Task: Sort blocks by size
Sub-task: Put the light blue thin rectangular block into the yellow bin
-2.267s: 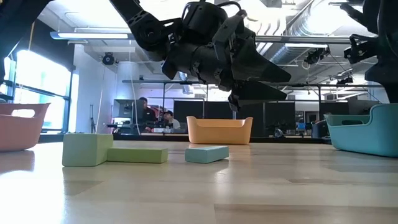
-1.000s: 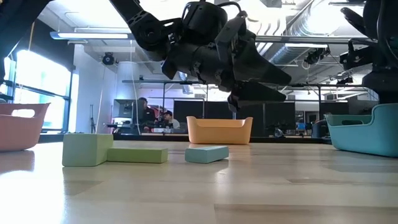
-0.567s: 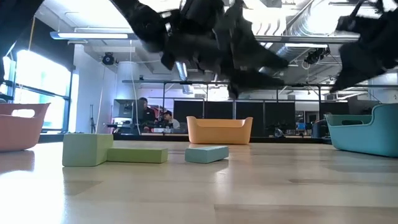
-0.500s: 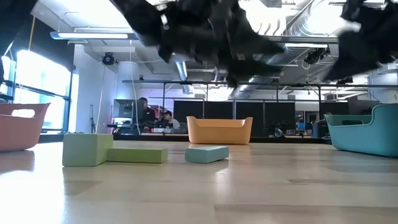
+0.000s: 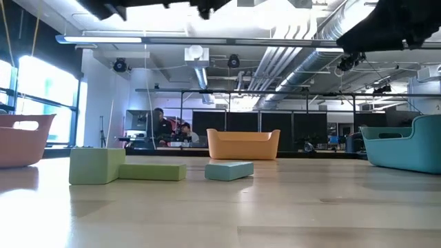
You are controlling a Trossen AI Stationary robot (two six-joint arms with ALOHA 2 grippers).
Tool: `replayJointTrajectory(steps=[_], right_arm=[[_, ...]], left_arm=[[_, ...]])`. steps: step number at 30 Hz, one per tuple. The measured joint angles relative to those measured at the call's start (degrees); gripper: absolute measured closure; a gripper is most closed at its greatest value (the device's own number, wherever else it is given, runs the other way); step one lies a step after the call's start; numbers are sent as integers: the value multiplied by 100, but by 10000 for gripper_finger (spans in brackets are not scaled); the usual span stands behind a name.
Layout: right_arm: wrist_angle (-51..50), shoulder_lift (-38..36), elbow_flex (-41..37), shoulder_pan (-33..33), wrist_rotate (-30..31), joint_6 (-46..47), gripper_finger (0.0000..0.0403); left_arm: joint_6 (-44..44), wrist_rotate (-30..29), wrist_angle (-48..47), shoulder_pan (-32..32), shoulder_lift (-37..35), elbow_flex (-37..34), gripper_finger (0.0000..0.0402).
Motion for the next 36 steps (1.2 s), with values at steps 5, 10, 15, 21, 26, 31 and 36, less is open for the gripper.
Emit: replayJointTrajectory(steps=[5, 10, 15, 21, 26, 31, 36], right_arm=[[1186, 0, 0, -176, -1106, -1687, 199], [2217, 0, -2, -576, -2325, -3147, 199], [2795, 20, -4, -1149, -3129, -4067, 199], [3696, 390, -7, -1951, -4681, -5315, 199], [4509, 1091, -7, -2815, -6210, -6560, 199], [5654, 2065, -11, -3518, -7906, -7594, 199], [6681, 2994, -6, -3855, -9391, -8618, 199]], left_arm=[[-430, -527, 26, 51, -305, -532, 183], [-1026, -629, -35, 191, -393, -822, 183], [-1370, -631, -62, 266, -393, -1047, 183], [-1437, -638, -408, 193, -432, -1086, 183], [-1490, -1028, -1068, 76, -632, -1086, 183], [-1651, -1743, -2187, -101, -1143, -1086, 183], [-1799, -2451, -3081, -274, -1576, -1086, 183]])
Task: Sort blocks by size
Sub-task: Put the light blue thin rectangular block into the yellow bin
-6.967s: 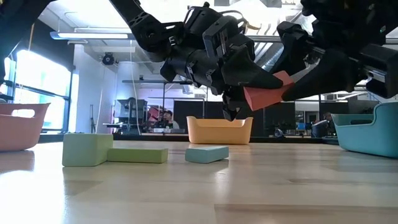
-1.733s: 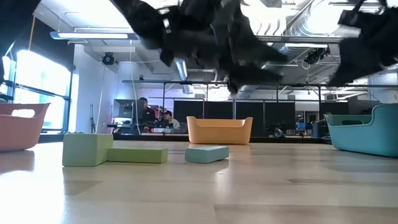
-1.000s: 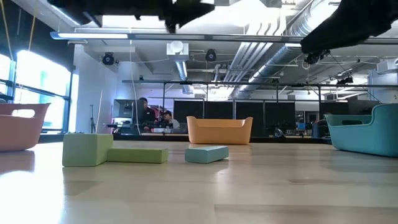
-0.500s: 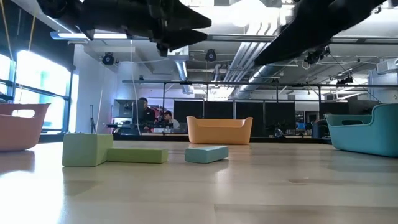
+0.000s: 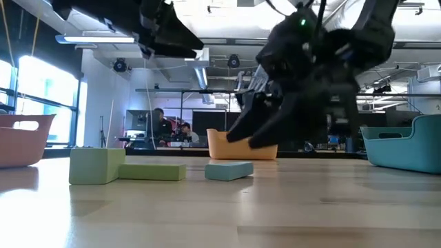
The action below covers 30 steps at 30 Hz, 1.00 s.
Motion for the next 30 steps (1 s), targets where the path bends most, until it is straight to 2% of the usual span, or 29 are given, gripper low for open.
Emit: replayJointTrajectory(steps=[5, 9, 16, 23, 30], right_arm=[[315, 532, 170, -140, -91, -221, 199], [246, 914, 497, -185, -646, -186, 199], [-17, 1347, 941, -216, -997, -93, 199], [-251, 1297, 933, -402, -1007, 531, 199], [-1389, 442, 873, -732, -700, 894, 199]], left_arm=[[5, -185, -74, -49, -37, 0, 183], [-40, -191, -90, -49, 53, 0, 183], [-141, -202, -104, -40, 115, 0, 183], [-141, -201, -104, -40, 111, 0, 183], [-138, -200, -156, -40, 113, 0, 183]])
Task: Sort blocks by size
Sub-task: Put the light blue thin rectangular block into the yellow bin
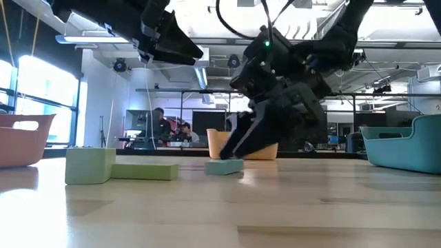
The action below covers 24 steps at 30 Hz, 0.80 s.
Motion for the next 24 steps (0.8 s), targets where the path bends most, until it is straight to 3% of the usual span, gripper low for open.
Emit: replayJointTrajectory(steps=[6, 13, 18, 24], right_arm=[[-204, -633, -1, -122, 486, -233, 199], [8, -275, -71, -120, 464, -996, 199], [494, 36, -39, -158, 512, -1047, 196], [182, 77, -1, -349, 542, -969, 152]], left_arm=[[2, 1, -99, 0, 0, 0, 183], [2, 2, -92, 1, 0, 0, 183], [2, 2, -91, 2, 0, 0, 183], [2, 2, -96, 2, 0, 0, 183]])
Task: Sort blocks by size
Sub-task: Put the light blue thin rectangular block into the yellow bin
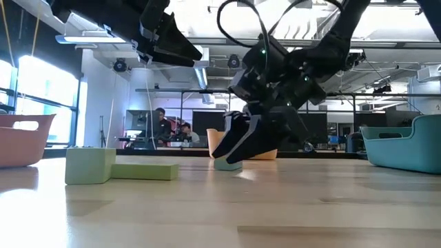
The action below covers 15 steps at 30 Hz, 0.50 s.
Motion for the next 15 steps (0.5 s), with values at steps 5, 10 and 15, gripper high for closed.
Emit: replayJointTrajectory(steps=[5, 10, 15], right_arm=[[-345, -9, -2, -157, 7, -197, 117], [-499, -11, -3, -266, -32, -128, 121], [-616, -4, -2, -293, -37, 117, 160]], left_arm=[[0, 2, 0, 0, 0, 0, 183], [0, 2, 2, 0, 0, 0, 183], [-7, 2, 0, 0, 0, 0, 183]])
